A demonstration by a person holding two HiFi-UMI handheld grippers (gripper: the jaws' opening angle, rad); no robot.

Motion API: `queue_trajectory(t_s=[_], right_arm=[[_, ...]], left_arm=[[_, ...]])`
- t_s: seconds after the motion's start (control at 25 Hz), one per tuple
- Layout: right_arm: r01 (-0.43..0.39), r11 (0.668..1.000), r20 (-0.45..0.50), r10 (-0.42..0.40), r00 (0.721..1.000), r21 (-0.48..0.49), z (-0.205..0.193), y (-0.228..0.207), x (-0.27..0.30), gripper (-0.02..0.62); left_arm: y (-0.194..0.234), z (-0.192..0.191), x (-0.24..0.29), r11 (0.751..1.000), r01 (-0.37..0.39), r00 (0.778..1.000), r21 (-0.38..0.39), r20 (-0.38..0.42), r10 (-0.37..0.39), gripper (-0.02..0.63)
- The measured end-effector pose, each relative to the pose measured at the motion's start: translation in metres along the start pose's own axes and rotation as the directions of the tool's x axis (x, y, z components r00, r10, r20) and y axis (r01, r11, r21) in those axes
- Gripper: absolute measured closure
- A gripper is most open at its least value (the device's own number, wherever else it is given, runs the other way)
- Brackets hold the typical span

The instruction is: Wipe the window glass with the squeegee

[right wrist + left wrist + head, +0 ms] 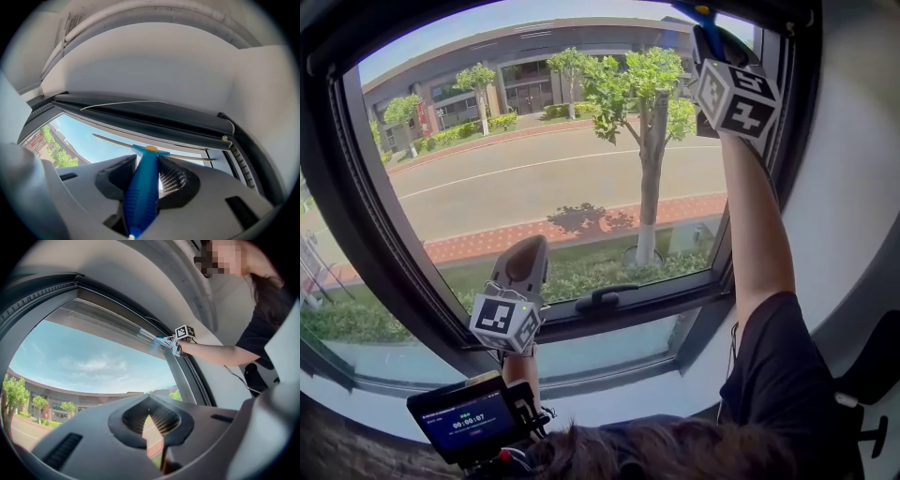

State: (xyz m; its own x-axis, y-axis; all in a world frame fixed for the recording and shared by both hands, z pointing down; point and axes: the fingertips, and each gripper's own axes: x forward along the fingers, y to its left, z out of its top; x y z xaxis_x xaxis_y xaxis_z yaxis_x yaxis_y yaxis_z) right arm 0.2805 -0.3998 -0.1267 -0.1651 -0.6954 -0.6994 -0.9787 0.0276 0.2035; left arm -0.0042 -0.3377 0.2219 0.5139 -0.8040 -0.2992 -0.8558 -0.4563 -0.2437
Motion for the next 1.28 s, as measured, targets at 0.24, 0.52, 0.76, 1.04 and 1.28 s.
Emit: queue_trajectory(t_s=[0.24,0.52,0.76,1.04,1.28], right_arm=[[0.003,1.0,0.006,-0.002,1.0,-0.005,-0.009,0.003,-0.003,0.456],[-0.004,1.0,0.015,0.004,1.0,-0.014,-0.019,0.007,-0.006,0.456],[-0.013,1.0,0.013,0.013,1.0,-0.017,-0.029,0.007,-0.01,0.456],[-0.019,1.0,0.002,0.019,1.0,-0.014,-0.049,0.011,-0.023,0.456],[-0.017,1.0,-0.004,0.017,1.0,-0.014,-0.06,0.012,-0.031,0.456]], left_arm=[[-0.002,0.002,0.001,1.0,0.007,1.0,-0.002,0.003,-0.007,0.604],[-0.001,0.001,0.0,1.0,0.007,1.0,-0.007,0.006,-0.007,0.604],[-0.003,0.002,0.002,1.0,0.014,1.0,-0.006,0.009,-0.014,0.604],[-0.002,-0.003,0.0,1.0,0.013,1.0,-0.009,0.001,-0.013,0.604],[-0.005,-0.004,0.0,1.0,0.025,1.0,-0.006,-0.003,-0.025,0.604]])
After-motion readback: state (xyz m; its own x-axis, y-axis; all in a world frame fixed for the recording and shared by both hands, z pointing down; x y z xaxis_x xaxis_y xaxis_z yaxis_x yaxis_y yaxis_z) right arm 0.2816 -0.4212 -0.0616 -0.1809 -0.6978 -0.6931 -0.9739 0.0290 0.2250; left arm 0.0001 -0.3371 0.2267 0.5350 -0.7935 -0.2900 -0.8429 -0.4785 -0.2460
